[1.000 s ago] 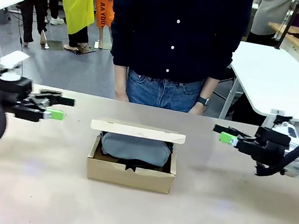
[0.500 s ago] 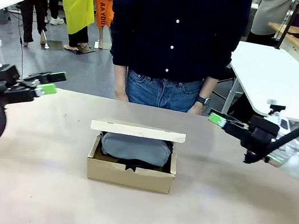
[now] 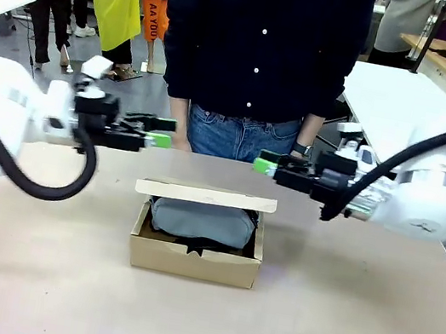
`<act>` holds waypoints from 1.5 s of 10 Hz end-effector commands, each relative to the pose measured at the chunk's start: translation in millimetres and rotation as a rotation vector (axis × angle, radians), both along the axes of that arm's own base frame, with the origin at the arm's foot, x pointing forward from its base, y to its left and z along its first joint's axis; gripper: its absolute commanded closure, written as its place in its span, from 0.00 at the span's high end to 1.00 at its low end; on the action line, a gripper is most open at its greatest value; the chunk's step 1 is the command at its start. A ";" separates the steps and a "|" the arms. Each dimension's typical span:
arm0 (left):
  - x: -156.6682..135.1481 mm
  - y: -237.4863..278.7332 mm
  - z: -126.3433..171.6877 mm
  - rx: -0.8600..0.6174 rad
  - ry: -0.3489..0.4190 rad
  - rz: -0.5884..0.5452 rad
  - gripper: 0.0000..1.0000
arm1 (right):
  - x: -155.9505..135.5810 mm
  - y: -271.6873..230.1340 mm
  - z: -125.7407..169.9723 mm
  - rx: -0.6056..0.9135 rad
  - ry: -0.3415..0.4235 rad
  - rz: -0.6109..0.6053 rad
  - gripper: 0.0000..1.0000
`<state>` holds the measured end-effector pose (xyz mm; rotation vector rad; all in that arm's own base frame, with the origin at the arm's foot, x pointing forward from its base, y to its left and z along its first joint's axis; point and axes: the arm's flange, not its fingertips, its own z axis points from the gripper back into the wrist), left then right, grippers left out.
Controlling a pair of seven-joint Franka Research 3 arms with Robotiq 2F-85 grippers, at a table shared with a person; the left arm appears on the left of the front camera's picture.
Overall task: Pack the items into the box.
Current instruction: Close the Mailer Box.
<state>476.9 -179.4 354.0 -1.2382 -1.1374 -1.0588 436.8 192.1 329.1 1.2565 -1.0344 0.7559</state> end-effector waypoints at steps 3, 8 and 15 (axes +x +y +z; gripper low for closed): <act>15.5 -38.6 -16.1 0.180 0.050 -0.048 1.00 | 13.2 34.7 -23.5 -0.186 0.060 0.088 1.00; -17.2 -43.9 -60.7 0.380 -0.021 -0.242 1.00 | -5.5 22.1 -37.3 -0.200 0.045 0.124 1.00; -24.8 -34.3 -58.6 0.331 -0.085 -0.179 1.00 | -31.4 7.3 -67.1 -0.278 -0.191 0.182 1.00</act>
